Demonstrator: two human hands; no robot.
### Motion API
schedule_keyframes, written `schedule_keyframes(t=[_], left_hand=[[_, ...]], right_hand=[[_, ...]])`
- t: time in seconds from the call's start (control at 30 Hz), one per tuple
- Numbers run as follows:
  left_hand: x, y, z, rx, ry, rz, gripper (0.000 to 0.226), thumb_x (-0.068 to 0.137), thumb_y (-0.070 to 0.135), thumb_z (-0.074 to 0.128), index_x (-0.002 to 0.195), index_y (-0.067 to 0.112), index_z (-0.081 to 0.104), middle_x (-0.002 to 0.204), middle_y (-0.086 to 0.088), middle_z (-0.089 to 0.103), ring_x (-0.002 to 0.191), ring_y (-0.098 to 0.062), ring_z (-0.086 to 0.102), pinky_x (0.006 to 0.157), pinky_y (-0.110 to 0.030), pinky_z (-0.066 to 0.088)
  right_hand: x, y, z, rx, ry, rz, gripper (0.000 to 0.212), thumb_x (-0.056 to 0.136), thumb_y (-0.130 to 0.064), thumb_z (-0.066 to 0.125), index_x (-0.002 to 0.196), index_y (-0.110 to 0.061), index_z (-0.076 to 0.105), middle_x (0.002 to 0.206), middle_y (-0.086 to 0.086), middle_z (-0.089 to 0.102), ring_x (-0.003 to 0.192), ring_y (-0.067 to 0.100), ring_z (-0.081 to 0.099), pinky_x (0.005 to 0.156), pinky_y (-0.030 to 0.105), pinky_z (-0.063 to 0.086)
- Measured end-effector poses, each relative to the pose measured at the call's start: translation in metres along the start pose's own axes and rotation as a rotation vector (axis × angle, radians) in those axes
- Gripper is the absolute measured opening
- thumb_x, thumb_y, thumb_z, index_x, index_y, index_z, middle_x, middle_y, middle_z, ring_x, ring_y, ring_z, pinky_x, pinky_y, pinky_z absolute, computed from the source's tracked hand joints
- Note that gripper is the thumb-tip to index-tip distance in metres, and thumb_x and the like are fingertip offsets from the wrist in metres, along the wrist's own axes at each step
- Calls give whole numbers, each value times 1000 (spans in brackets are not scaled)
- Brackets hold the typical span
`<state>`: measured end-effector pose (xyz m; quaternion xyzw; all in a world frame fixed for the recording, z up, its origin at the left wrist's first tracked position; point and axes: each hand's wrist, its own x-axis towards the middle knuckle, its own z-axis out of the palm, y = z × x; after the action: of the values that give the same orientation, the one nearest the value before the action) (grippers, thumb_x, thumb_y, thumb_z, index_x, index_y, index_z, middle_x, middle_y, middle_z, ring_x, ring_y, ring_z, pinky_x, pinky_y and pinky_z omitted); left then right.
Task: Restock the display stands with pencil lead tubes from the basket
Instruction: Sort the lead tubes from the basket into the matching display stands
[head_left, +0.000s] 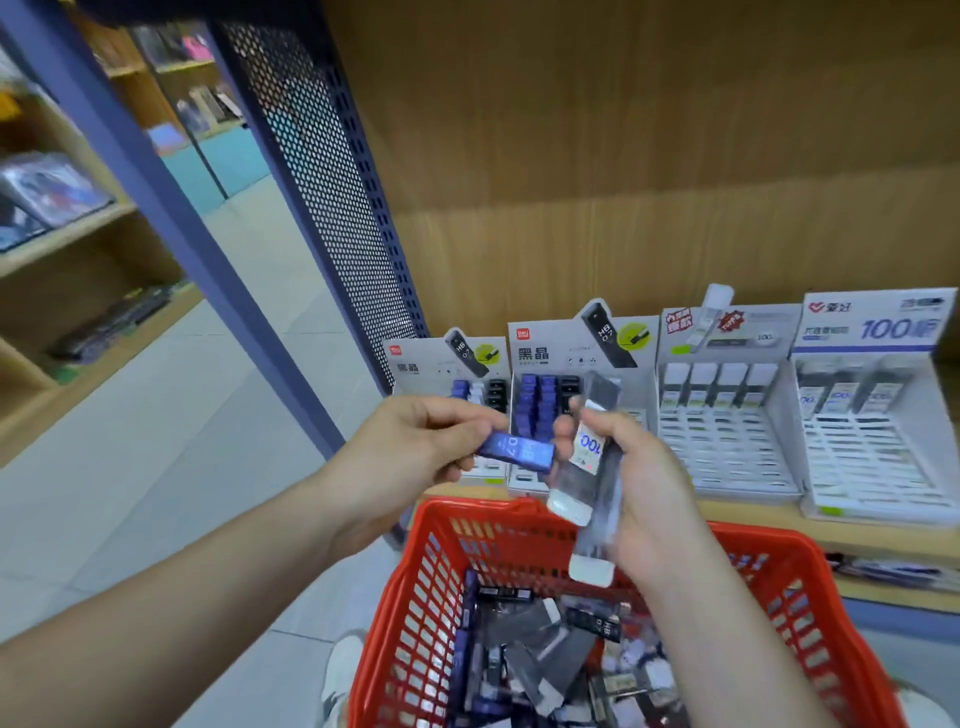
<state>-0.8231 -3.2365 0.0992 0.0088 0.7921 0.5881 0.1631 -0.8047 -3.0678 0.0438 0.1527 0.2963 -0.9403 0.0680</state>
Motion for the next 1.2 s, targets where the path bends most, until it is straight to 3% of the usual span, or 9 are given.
schedule_keyframes(t=[0.1, 0.2, 0.4, 0.47, 0.57, 0.67, 0.77, 0.9, 1.2], left_hand=[[-6, 4, -5, -44, 28, 68, 10, 84, 5, 68, 90, 10, 73, 65, -1, 64, 59, -7, 56, 58, -16, 47], [-7, 6, -7, -35, 57, 133, 16, 81, 1, 70, 94, 10, 71, 73, -6, 69, 65, -10, 62, 63, -17, 51], [4, 1, -14, -31, 91, 148, 14, 85, 0, 66, 92, 11, 72, 71, -4, 70, 63, -11, 63, 62, -16, 52], [11, -2, -19, 72, 111, 167, 14, 82, 1, 70, 88, 13, 73, 69, -4, 67, 61, -10, 61, 61, -16, 51], [35, -13, -39, 212, 214, 172, 14, 82, 3, 71, 86, 16, 72, 74, -10, 67, 62, -15, 59, 68, -29, 54], [70, -27, -61, 330, 333, 131, 15, 85, -1, 67, 88, 13, 70, 86, -19, 70, 69, -21, 64, 75, -31, 56], [106, -50, -68, 521, 358, 101, 18, 84, -1, 66, 88, 16, 68, 88, -12, 70, 82, -25, 68, 83, -36, 56], [142, -80, -64, 744, 321, 120, 16, 86, 6, 66, 99, 15, 69, 90, -2, 69, 88, -16, 64, 82, -26, 51], [174, -112, -60, 798, 282, 178, 18, 87, 6, 65, 100, 14, 74, 88, 0, 70, 83, -18, 65, 79, -24, 48]], right_hand=[[-8, -4, 9, -356, -77, -21, 12, 89, -16, 69, 93, -13, 58, 67, 0, 50, 44, 8, 37, 37, 18, 32], [-13, -10, 21, -614, -195, -17, 15, 88, -5, 69, 92, -12, 56, 59, -3, 44, 42, 8, 34, 38, 19, 29], [2, -11, 24, -884, -214, 17, 18, 89, -4, 69, 97, -11, 55, 69, 6, 63, 45, 10, 39, 43, 21, 33], [11, -3, 17, -864, -175, 50, 16, 90, -10, 70, 99, -12, 56, 69, 4, 67, 46, 9, 40, 44, 22, 34], [27, 17, 3, -669, -54, 163, 18, 94, -20, 66, 107, -9, 60, 70, 4, 65, 45, 9, 39, 40, 20, 33], [44, 34, -15, -407, 41, 302, 27, 94, -14, 61, 118, -2, 61, 69, 5, 58, 43, 11, 39, 39, 20, 32], [58, 49, -30, -186, 65, 367, 31, 96, -9, 50, 124, -2, 60, 73, 9, 58, 48, 15, 45, 44, 24, 41], [67, 63, -35, -165, 38, 386, 27, 100, -8, 45, 120, -3, 62, 83, 20, 69, 57, 26, 62, 51, 35, 53], [75, 74, -34, -214, -38, 422, 26, 100, -12, 48, 118, -6, 65, 88, 21, 71, 64, 26, 67, 61, 38, 59]])
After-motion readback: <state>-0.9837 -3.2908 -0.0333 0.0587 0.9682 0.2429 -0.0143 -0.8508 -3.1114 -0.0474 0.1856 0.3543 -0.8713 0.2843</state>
